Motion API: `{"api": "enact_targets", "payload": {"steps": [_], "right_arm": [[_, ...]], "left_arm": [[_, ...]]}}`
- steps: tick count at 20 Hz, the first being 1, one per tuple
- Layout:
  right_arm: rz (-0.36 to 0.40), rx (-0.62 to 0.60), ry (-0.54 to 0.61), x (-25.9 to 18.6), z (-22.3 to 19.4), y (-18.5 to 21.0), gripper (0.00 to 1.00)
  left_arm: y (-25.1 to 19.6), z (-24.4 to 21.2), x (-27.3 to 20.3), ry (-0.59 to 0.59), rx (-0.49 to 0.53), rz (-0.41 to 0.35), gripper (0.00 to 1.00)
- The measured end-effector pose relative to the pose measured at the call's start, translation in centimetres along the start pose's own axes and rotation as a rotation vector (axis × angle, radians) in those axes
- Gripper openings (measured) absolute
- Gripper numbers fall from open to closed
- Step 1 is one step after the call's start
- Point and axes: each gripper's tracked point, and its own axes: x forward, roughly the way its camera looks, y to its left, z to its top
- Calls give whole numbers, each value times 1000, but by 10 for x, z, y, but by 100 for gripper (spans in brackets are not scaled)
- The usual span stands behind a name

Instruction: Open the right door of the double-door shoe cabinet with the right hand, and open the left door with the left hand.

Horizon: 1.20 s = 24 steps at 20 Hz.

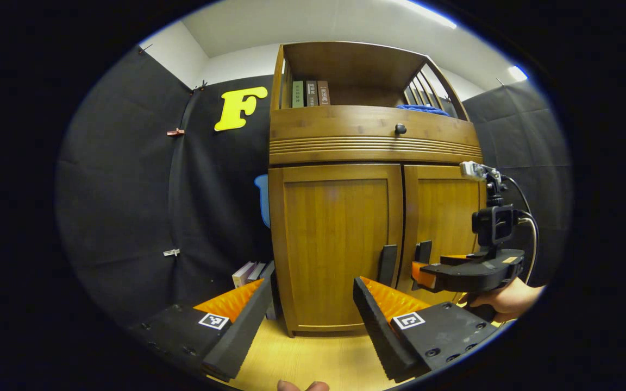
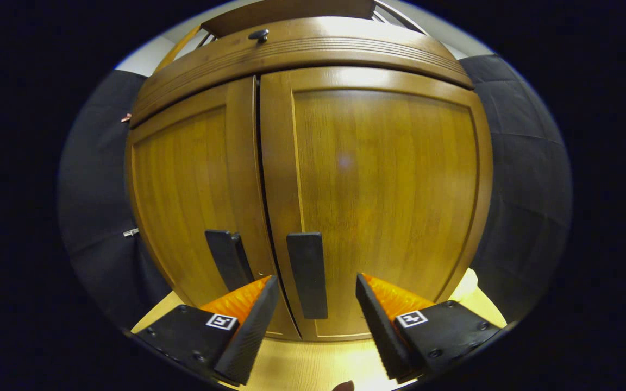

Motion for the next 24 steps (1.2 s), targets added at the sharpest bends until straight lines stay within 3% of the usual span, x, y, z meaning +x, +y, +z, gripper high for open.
{"api": "enact_targets", "payload": {"steps": [3, 5, 7, 8, 9, 11, 12, 24], "right_arm": [[-15, 1, -1, 7, 3, 2, 60], [-19, -17, 11, 8, 6, 3, 56], [-24, -48, -4, 14, 4, 2, 38], [-24, -48, -5, 13, 4, 2, 38], [-24, -54, -2, 13, 4, 3, 31], [-22, -58, 9, 10, 2, 2, 30], [-14, -56, 13, 10, 3, 2, 23], [138, 1, -15, -23, 1, -13, 22]], "left_arm": [[8, -5, -1, 7, 2, 10, 94], [12, -7, -1, 12, -3, 18, 96], [17, -9, -2, 15, -11, 28, 94], [19, -9, -4, 16, -16, 31, 94], [21, -11, -5, 17, -21, 35, 94], [22, -12, -7, 19, -26, 39, 94], [22, -11, -8, 19, -28, 41, 94], [15, -8, -45, 17, -24, 72, 94]]}}
